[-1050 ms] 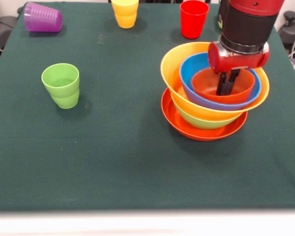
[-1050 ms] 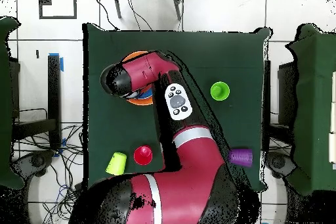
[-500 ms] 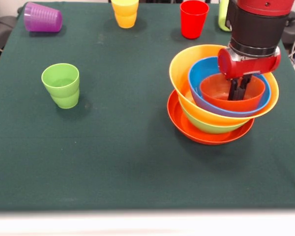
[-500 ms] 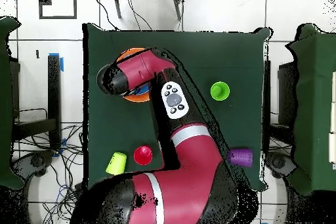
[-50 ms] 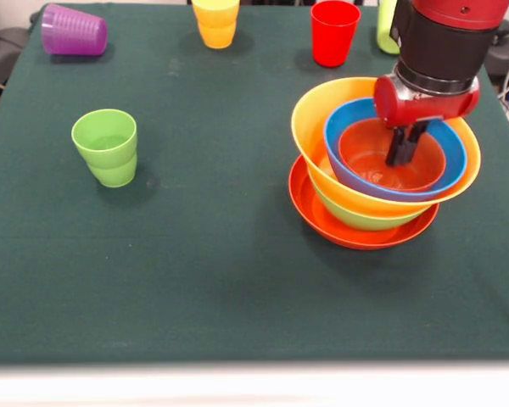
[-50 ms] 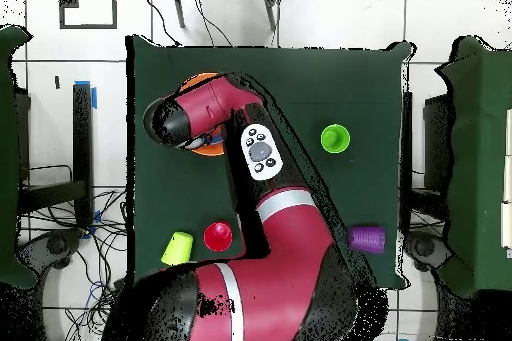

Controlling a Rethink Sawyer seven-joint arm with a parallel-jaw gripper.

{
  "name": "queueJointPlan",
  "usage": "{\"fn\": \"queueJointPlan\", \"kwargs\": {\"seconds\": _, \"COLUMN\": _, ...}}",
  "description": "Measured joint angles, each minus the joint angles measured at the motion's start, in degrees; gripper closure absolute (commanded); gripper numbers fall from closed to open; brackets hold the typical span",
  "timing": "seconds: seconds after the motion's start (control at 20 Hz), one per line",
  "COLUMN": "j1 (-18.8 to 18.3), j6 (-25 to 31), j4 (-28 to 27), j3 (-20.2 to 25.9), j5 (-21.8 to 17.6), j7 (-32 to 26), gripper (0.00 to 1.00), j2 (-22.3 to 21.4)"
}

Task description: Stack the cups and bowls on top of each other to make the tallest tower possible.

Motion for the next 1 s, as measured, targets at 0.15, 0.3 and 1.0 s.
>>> {"fn": "queueJointPlan", "kwargs": {"seconds": 0.15, "j1": 0.7, "j6": 3.1, "j4": -0.2, "j3": -0.4, "j5": -0.2, "j7": 0.0, "gripper": 1.00, "j2": 0.2}}
{"fn": "queueJointPlan", "kwargs": {"seconds": 0.3, "j1": 1.2, "j6": 5.3, "j4": -0.3, "j3": -0.7, "j5": -0.8, "j7": 0.0, "gripper": 1.00, "j2": 0.2}}
{"fn": "queueJointPlan", "kwargs": {"seconds": 1.0, "j1": -4.6, "j6": 5.5, "j4": 3.7, "j3": 2.5, "j5": 2.7, "j7": 0.0, "gripper": 1.00, "j2": -2.4}}
